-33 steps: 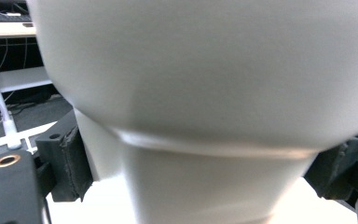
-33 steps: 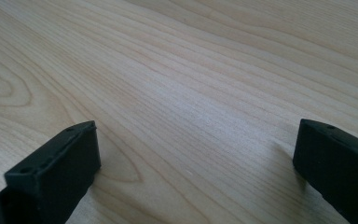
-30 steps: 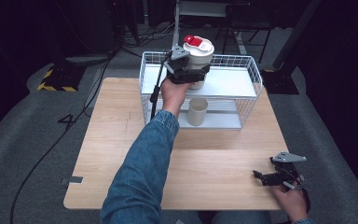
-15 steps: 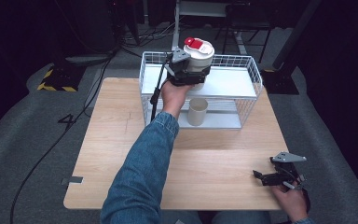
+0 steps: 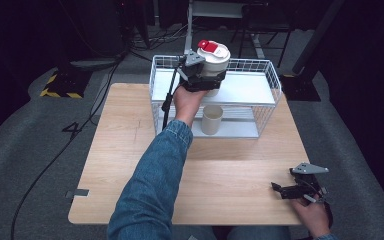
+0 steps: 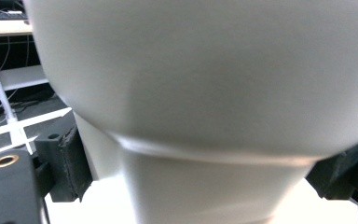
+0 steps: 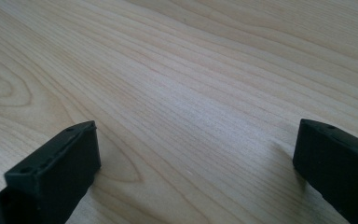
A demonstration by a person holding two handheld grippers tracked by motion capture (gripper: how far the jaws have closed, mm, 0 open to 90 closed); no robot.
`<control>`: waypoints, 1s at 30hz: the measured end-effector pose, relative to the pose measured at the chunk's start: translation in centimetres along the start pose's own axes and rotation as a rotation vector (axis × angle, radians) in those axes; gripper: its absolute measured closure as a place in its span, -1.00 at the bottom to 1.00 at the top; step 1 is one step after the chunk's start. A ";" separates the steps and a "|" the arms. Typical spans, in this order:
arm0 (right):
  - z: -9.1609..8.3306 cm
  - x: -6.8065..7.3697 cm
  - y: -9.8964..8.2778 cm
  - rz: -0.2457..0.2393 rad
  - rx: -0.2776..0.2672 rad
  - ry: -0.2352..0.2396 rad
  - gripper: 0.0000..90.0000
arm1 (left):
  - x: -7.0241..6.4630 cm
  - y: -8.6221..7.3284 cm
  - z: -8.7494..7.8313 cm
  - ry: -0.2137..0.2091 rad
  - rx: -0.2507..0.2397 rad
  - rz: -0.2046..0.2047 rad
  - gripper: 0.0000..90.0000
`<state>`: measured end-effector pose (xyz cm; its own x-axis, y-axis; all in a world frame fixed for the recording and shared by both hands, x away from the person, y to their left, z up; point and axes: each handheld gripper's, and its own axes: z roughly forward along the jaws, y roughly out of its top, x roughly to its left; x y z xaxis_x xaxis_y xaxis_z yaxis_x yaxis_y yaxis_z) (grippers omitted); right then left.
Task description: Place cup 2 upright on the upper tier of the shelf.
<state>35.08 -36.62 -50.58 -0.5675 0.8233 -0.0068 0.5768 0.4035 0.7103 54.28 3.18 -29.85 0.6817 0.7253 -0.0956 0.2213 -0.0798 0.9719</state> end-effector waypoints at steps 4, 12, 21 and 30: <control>0.0 0.0 0.0 0.000 0.000 0.000 -0.99 | 0.0 0.1 -0.1 0.007 -0.006 0.002 -0.79; 0.0 0.0 0.0 0.000 0.000 0.000 -0.99 | 0.2 0.3 -1.2 0.016 -0.013 -0.030 -1.00; 0.0 0.0 0.0 0.001 -0.001 0.003 -0.99 | -0.1 0.4 -3.6 0.013 -0.019 -0.003 -1.00; 0.1 0.0 0.0 -0.002 0.001 0.005 -0.99 | -0.9 0.3 -6.4 -0.024 -0.015 0.012 -1.00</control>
<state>35.16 -36.62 -50.59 -0.5716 0.8205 -0.0045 0.5764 0.4054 0.7095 49.26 6.86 -28.13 0.7010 0.7076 -0.0893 0.2031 -0.0780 0.9761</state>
